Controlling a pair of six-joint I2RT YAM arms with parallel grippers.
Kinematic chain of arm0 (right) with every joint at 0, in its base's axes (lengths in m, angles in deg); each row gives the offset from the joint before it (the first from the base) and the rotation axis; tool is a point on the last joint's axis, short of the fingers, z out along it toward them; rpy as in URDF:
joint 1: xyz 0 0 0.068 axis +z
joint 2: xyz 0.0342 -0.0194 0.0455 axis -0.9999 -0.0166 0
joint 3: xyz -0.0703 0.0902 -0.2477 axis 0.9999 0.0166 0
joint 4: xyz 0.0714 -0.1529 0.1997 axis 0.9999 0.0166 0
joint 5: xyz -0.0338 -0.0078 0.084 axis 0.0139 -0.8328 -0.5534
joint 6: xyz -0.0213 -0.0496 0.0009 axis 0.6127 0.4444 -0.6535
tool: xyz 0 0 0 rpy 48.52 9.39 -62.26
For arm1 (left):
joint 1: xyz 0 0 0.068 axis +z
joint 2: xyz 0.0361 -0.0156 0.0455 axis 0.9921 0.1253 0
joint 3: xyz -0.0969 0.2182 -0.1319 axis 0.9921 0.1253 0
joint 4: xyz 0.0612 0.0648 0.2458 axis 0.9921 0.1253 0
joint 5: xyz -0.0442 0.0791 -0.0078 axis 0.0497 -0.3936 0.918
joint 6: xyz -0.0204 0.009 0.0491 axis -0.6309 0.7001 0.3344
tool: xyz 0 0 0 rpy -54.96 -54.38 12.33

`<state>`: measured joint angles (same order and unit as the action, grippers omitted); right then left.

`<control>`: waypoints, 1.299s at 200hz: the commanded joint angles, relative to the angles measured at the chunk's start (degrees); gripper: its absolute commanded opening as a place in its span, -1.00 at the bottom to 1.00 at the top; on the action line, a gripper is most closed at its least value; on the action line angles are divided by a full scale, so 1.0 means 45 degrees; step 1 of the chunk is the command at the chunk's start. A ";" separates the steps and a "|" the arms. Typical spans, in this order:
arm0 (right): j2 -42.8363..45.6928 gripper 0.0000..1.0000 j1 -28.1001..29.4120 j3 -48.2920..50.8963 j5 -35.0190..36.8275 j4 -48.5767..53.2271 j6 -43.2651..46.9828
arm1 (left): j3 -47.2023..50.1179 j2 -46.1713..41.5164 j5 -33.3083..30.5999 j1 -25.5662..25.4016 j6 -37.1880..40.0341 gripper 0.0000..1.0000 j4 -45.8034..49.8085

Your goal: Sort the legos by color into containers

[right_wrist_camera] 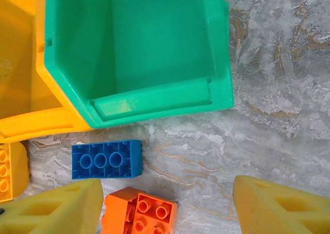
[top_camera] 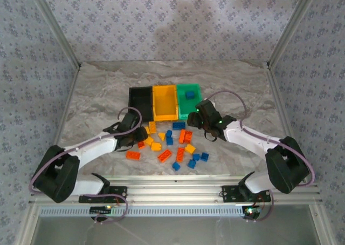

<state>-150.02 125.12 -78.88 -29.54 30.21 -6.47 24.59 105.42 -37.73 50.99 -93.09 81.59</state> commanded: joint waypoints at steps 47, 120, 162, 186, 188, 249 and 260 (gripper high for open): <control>0.0533 0.39 -0.0178 0.0230 0.0060 -0.0151 -0.0207 | 0.0323 0.0893 -0.0379 0.0094 -0.0201 -0.15 0.1511; 0.0932 0.39 -0.0280 0.0476 0.0053 -0.0154 -0.0273 | 0.0748 -0.1133 -0.0922 0.0280 0.0149 -0.02 0.2740; 0.1007 0.40 -0.0305 0.0523 -0.0006 -0.0210 -0.0294 | 0.0366 -0.2015 -0.0396 0.0273 0.0496 0.18 0.2679; 0.1038 0.39 -0.0302 0.0580 -0.0070 -0.0205 -0.0305 | 0.0027 -0.1992 -0.0238 -0.0058 0.0498 0.30 0.2553; 0.1055 0.39 -0.0302 0.0571 -0.0049 -0.0206 -0.0305 | 0.0007 -0.1958 -0.0238 -0.0098 0.0501 0.32 0.2543; 0.1041 0.40 -0.0302 0.0610 -0.0057 -0.0230 -0.0370 | -0.0153 0.0600 -0.0285 -0.0665 -0.0108 0.47 0.1369; 0.1080 0.40 -0.0302 0.0637 -0.0064 -0.0207 -0.0383 | -0.0155 0.0815 -0.0445 -0.0648 -0.0122 0.41 0.1508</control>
<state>-146.35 123.98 -76.80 -29.78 29.35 -7.12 25.05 106.84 -39.56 48.21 -92.43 88.46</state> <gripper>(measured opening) 0.697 0.734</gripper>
